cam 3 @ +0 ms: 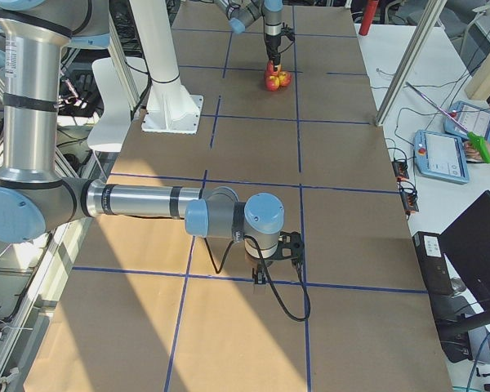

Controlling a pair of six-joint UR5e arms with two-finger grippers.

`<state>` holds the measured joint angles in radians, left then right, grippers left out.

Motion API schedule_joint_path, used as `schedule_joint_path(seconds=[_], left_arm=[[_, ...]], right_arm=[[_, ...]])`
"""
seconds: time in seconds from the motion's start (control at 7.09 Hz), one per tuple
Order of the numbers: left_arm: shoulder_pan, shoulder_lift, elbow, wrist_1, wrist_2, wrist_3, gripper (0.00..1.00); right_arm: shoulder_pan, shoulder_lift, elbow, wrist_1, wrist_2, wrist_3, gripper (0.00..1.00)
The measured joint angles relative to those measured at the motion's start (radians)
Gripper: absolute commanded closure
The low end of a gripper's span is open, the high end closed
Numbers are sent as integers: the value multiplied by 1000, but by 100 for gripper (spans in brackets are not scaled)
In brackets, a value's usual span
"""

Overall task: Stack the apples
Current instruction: 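Carry the apple with the left gripper over the three-apple cluster, then set the apple on top of the cluster and open the left gripper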

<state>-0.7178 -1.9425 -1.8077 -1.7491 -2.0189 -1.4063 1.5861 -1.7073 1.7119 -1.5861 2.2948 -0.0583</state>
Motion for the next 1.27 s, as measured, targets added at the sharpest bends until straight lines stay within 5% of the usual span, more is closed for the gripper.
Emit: schedule_joint_path(seconds=[0.14, 0.28, 0.42, 1.27], left_arm=[[1, -4, 7, -1, 2, 1, 98], [1, -5, 12, -1, 3, 2, 42], [1, -8, 13, -1, 3, 2, 0], [-62, 1, -30, 5, 2, 67, 0]], right_arm=[[0, 0, 0, 0, 0, 0, 0], [0, 0, 0, 0, 0, 0, 0], [0, 0, 0, 0, 0, 0, 0], [0, 0, 0, 0, 0, 0, 0]])
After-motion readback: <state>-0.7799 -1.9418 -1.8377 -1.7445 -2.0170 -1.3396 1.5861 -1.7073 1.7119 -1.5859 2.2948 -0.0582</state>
